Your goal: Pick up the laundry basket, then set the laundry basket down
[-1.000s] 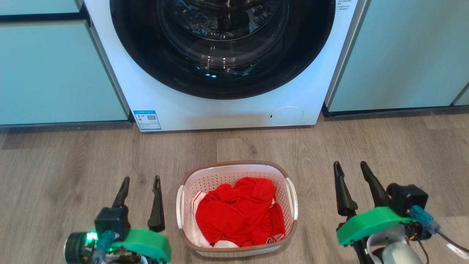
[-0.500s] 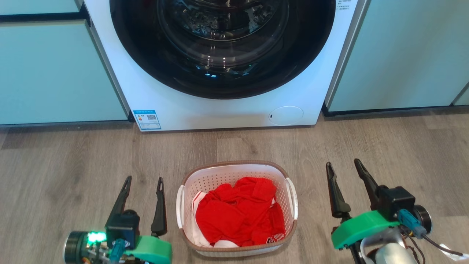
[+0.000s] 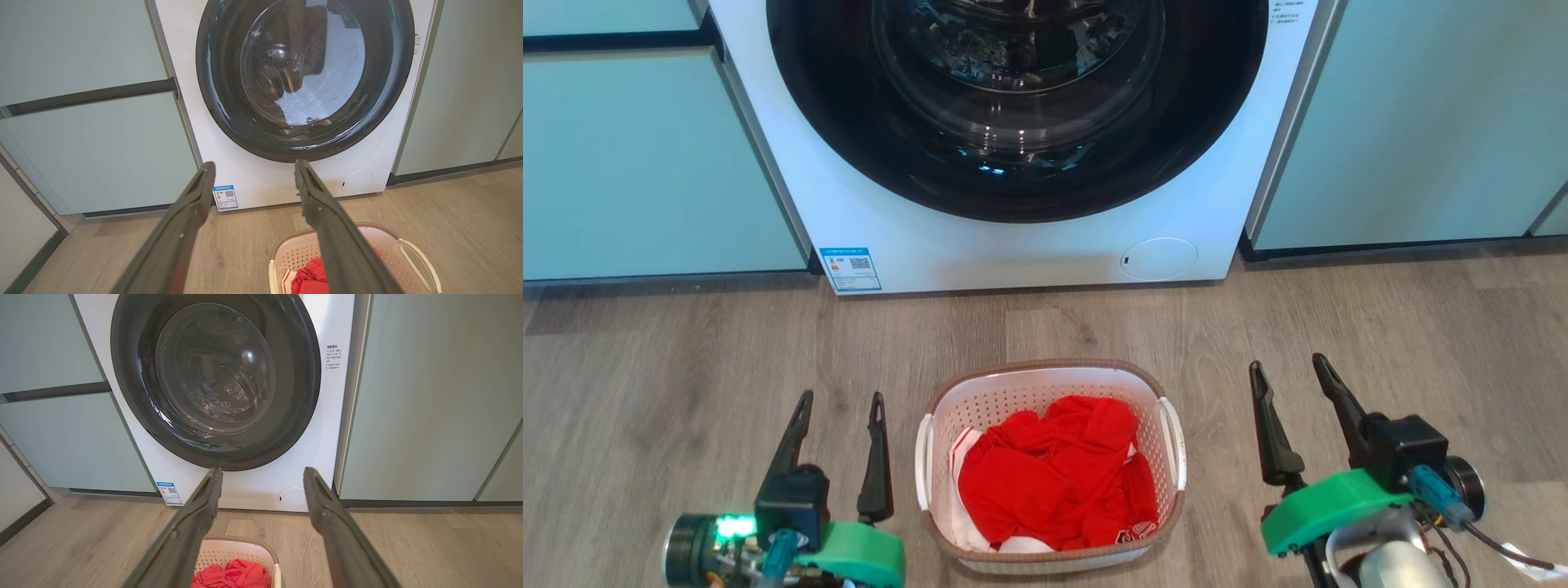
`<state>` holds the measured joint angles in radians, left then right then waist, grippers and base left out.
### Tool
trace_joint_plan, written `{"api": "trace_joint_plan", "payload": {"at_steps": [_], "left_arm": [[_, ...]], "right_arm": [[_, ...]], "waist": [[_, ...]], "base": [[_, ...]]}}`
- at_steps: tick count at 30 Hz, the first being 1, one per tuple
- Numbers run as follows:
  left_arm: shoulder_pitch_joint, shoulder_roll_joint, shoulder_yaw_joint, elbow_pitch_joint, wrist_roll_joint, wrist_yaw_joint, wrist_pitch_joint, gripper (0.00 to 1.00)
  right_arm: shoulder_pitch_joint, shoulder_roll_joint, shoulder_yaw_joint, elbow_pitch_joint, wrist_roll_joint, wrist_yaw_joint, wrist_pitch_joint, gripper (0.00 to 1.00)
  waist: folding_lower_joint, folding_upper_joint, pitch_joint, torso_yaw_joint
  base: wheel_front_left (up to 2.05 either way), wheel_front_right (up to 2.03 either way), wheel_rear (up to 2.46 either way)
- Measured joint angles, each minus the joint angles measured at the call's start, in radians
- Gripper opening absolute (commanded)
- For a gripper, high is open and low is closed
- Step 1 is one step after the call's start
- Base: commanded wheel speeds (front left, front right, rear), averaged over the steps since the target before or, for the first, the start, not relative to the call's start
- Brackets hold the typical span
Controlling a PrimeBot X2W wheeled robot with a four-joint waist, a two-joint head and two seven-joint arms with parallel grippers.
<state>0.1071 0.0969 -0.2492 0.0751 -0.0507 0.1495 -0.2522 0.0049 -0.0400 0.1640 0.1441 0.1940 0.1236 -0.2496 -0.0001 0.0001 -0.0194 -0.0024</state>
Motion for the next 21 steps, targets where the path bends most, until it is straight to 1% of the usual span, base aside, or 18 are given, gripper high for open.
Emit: {"api": "trace_joint_plan", "payload": {"at_steps": [12,21], "left_arm": [[0.0,-0.007,0.007,0.004,0.007,-0.017,0.0,1.0],[0.0,-0.009,0.013,0.004,0.015,-0.018,0.0,1.0]], "right_arm": [[0.0,0.0,0.0,0.0,-0.001,0.0,0.0,1.0],[0.0,0.0,-0.001,0.0,-0.001,0.0,0.0,1.0]], "waist": [[0.0,0.0,0.0,0.001],[0.0,0.0,0.008,-0.001]], "base": [[0.0,0.0,0.0],[0.0,0.0,0.0]]}}
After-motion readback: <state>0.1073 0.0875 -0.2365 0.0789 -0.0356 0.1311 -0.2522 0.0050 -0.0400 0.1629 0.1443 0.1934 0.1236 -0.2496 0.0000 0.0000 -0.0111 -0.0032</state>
